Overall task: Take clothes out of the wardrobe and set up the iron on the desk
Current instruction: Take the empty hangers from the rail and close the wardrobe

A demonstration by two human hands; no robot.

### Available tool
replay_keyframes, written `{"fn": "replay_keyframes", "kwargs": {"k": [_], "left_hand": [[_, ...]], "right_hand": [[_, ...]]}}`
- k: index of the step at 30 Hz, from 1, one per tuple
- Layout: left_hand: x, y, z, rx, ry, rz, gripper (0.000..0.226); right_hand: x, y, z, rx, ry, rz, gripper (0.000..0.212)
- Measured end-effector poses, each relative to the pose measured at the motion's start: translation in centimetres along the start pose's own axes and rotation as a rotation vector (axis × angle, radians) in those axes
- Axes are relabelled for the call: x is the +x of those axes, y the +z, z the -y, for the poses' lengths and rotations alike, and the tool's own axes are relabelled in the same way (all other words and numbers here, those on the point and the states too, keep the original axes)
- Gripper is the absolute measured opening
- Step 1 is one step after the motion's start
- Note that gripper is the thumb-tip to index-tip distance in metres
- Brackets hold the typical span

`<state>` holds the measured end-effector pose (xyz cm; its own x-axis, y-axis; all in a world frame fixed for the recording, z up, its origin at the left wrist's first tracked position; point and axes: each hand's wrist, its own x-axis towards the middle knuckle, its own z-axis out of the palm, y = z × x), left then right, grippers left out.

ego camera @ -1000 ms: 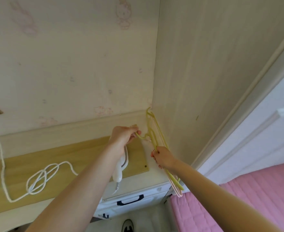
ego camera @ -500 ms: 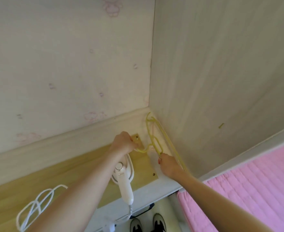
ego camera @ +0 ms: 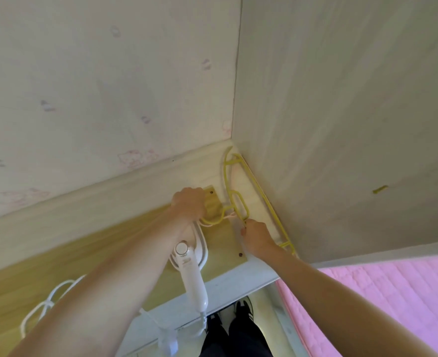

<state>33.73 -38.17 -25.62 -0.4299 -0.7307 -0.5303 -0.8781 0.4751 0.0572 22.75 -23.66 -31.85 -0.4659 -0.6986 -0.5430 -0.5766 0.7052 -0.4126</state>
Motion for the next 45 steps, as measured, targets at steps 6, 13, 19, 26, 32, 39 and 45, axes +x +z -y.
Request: {"fn": "replay_keyframes", "kwargs": {"k": [6, 13, 19, 26, 32, 39, 45], "left_hand": [[1.4, 2.3, 1.1, 0.057, 0.053, -0.003, 0.03], [1.2, 3.2, 2.3, 0.155, 0.138, -0.129, 0.029], [1.6, 3.4, 3.7, 0.151, 0.167, -0.108, 0.031], [2.2, 3.5, 2.2, 0.137, 0.164, -0.08, 0.03], [2.2, 3.7, 2.1, 0.16, 0.16, -0.072, 0.034], [2.0, 3.7, 1.8, 0.257, 0.177, -0.106, 0.027], [1.3, 3.6, 1.8, 0.206, 0.175, -0.116, 0.026]], "right_hand": [[0.9, 0.7, -0.4, -0.017, 0.07, 0.027, 0.025], [1.5, 1.3, -0.3, -0.009, 0.091, 0.06, 0.025], [1.2, 2.0, 0.5, -0.036, 0.083, 0.082, 0.022], [0.9, 0.9, 0.0, -0.091, 0.043, 0.029, 0.025], [0.6, 1.0, 0.3, -0.173, 0.022, -0.05, 0.024], [-0.2, 1.3, 0.5, -0.369, -0.004, -0.087, 0.025], [-0.6, 1.4, 0.1, -0.459, -0.038, -0.121, 0.022]]}}
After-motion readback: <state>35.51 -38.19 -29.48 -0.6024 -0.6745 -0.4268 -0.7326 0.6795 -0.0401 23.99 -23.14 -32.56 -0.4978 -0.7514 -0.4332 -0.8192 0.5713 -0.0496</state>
